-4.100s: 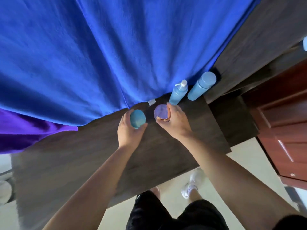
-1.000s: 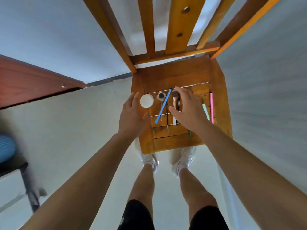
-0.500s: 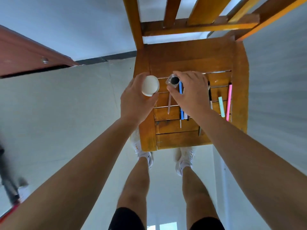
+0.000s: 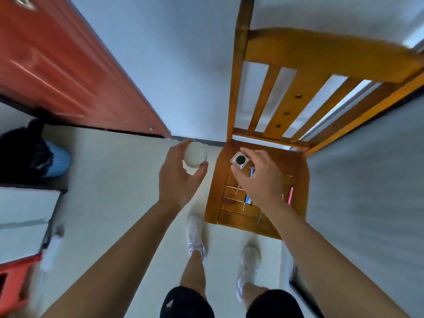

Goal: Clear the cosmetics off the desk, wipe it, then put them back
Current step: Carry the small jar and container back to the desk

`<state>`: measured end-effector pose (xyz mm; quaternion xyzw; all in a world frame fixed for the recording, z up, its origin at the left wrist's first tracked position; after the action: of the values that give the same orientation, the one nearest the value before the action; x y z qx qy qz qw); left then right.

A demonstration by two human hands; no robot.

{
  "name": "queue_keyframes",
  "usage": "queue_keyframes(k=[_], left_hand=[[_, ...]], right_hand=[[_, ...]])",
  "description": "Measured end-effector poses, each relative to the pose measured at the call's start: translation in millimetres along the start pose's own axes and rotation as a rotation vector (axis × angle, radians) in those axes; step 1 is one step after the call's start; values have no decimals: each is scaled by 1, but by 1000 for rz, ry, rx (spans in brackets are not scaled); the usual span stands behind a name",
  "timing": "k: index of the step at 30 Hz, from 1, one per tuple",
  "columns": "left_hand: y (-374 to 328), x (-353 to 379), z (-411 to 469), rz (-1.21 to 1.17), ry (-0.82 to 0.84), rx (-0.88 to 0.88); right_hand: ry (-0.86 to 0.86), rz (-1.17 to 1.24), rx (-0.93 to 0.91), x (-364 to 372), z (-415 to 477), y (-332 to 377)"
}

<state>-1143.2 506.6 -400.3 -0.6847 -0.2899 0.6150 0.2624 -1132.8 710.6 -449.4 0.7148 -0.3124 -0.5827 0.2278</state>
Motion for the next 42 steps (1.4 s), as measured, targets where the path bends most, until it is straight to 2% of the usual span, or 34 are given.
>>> queue_keyframes(k=[3,10,15,18,23,28,35,42], left_hand=[[-29,-78,-50,-11,-136,-35],[-39,-266,-180,-47,-523,-170],[-2,-386,-285,-85,-818,-201],[36,-444,-362,-71,-960,-217],[108,-528,-477,23,-1128,-326],[176,-574,-554,41,-1228,-469],[262,-626,-577,6,-1265,-583],[369,-705,-566,-39,-1303,-724]], right_hand=[[21,77,-144,-28,-24,71],[113,107,-658,-53,-79,286],[161,149,-940,-3,-141,432],[175,155,-1114,59,-197,506],[392,160,-1248,176,-289,604],[535,135,-1317,265,-354,662],[654,136,-1312,372,-372,724],[778,113,-1308,509,-363,820]])
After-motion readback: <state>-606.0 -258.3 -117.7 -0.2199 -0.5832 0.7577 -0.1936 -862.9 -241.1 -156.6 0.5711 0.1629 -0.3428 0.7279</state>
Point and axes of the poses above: each hand's wrist, its own z-axis towards the middle knuckle, its own x-axis out of the palm, y = z × x, the point moved 3 cm from there along z, towards the middle knuckle, and after that the axes turned 9 degrees about y, right-handed, at the moved point
